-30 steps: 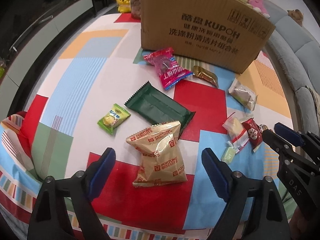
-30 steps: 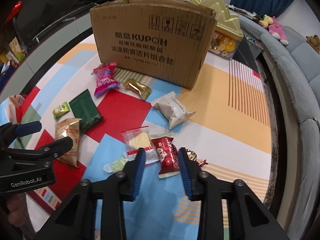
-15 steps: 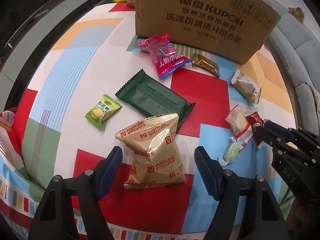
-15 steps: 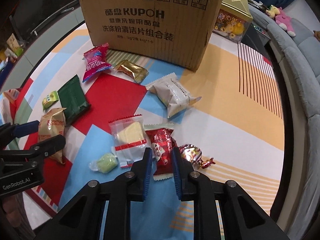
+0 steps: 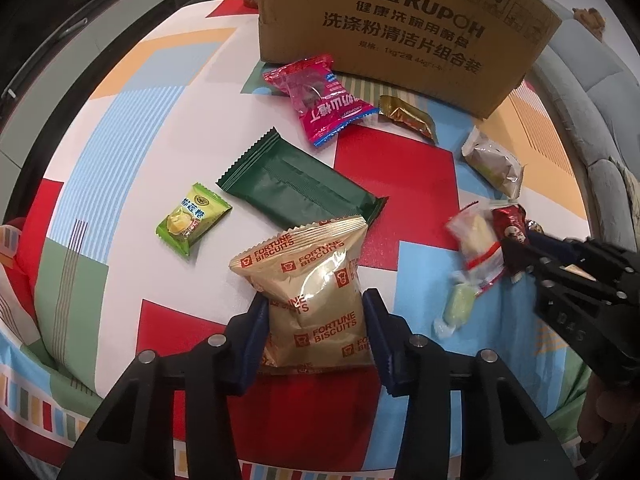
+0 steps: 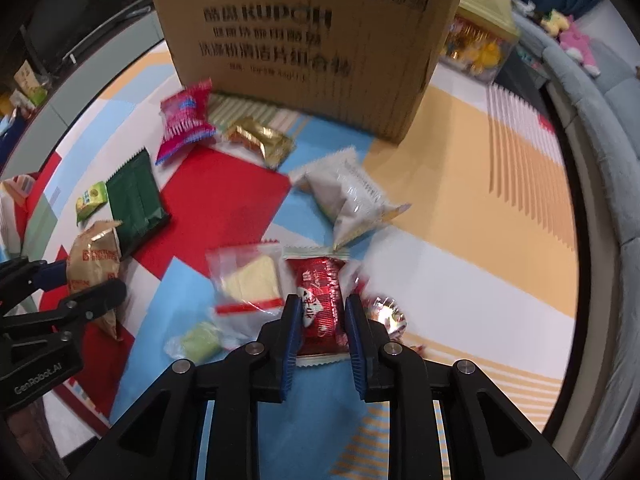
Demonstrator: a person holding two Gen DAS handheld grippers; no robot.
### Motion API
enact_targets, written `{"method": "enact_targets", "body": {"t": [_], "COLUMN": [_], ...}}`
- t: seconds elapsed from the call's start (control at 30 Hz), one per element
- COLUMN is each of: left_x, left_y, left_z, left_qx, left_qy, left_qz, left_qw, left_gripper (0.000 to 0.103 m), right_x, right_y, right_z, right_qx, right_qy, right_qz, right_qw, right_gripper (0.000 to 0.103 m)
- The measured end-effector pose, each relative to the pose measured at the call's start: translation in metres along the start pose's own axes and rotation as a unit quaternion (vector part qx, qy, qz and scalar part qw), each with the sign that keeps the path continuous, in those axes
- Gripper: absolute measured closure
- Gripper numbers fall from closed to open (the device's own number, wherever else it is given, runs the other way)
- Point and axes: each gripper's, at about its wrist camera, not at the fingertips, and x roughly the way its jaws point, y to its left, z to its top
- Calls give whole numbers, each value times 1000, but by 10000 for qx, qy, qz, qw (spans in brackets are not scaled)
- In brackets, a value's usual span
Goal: Organize snacks
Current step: 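Lower the left tool onto the Fortune Biscuits bag while the right tool grasps the red candy bar, then lift the biscuit bag with the left tool while the right tool carries the red bar over the box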
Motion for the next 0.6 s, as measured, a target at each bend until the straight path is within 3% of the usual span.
{"method": "enact_targets", "body": {"t": [0.33,0.6], "left_x": [-12,-32], "left_y": [2,2], "left_z": [-1,-4], "left_qx": [119,193], "left_qy": [-136,-281], "left_qz": [-20,-25], "left_qw": [9998,9994], "left_gripper": [58,58], "right_x": [-15,-46], "right_y": [-1,11], "right_z": [-7,-17], "right_qx": [348,426], "right_qy": [4,-240], "right_qz": [87,-7], "right_qw": [9994,9988], "right_gripper": [80,80]}}
